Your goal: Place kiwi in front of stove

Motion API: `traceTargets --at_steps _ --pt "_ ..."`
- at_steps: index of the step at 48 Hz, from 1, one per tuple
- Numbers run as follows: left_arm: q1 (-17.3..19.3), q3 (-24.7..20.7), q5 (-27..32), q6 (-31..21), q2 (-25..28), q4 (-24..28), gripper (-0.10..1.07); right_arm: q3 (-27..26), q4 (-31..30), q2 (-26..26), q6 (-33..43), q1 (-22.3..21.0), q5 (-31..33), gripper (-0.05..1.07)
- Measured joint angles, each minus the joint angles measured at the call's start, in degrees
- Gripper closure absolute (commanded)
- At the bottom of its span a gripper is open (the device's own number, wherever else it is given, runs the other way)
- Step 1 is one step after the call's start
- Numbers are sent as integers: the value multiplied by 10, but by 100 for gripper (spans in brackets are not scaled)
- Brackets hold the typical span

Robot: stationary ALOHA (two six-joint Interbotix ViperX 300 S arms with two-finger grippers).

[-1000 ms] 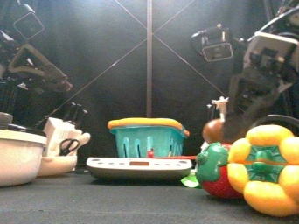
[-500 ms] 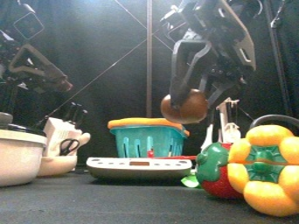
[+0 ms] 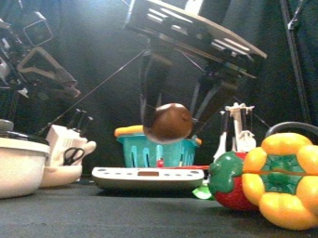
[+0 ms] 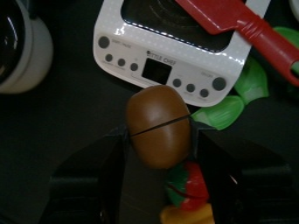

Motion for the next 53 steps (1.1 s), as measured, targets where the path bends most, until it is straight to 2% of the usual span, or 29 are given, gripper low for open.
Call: traceTargets --at_steps 9,27,44,53 --pt "-20 -2 -4 -4 0 -7 26 -49 -4 36 71 20 62 26" --pt "-31 -11 -4 -4 0 0 26 -144 32 115 80 18 127 25" --pt "-32 -12 -4 -4 0 4 26 -149 38 128 79 -1 130 25" --pt "-33 -12 -4 -4 0 4 26 -132 39 130 80 -11 112 25"
